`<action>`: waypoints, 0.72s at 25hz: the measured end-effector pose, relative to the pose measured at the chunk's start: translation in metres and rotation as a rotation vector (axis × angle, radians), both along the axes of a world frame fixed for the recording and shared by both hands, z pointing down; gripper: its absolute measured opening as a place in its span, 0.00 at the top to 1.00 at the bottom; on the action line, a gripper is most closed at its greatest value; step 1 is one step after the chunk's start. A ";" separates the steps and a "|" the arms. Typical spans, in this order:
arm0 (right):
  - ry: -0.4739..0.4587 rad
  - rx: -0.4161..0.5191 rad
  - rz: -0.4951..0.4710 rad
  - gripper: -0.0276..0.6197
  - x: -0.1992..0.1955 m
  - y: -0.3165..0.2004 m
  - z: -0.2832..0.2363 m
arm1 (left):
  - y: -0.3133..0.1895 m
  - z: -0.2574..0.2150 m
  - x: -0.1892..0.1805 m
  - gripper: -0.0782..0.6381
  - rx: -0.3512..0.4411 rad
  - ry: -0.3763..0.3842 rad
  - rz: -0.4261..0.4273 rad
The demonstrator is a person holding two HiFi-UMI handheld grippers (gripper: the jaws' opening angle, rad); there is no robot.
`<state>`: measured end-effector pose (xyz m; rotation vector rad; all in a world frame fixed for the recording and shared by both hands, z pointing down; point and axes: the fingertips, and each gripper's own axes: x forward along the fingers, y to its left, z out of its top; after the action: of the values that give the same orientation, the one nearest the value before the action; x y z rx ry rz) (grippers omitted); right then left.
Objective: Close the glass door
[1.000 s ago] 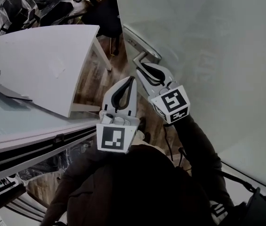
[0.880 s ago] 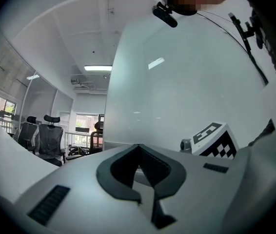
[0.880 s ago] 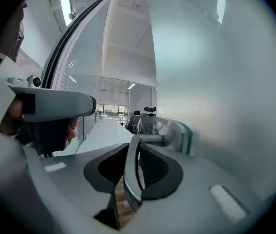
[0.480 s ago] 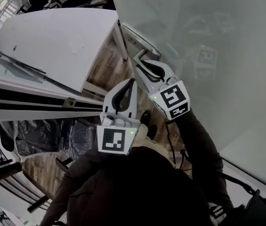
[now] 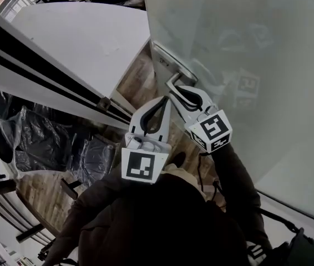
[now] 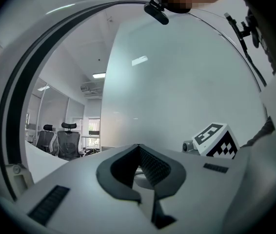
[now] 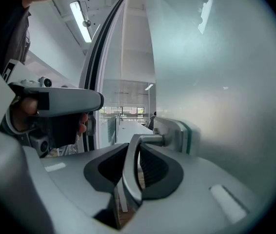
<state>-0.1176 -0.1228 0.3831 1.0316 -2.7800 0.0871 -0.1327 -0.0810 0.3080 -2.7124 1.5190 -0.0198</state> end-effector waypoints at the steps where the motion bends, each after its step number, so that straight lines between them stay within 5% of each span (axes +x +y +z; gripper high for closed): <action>1: -0.004 -0.004 -0.010 0.85 -0.002 0.003 0.001 | 0.002 0.001 -0.001 0.90 -0.002 0.002 0.006; 10: -0.028 0.011 -0.072 0.85 -0.016 0.026 0.022 | 0.013 0.039 -0.008 0.90 -0.046 -0.004 0.007; 18: -0.014 -0.023 -0.113 0.85 -0.061 0.083 0.003 | 0.060 0.001 -0.048 0.90 -0.016 0.009 -0.080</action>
<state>-0.1790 -0.0401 0.3863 0.8703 -2.8356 0.1111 -0.1806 -0.0208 0.3087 -2.6661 1.6357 -0.0215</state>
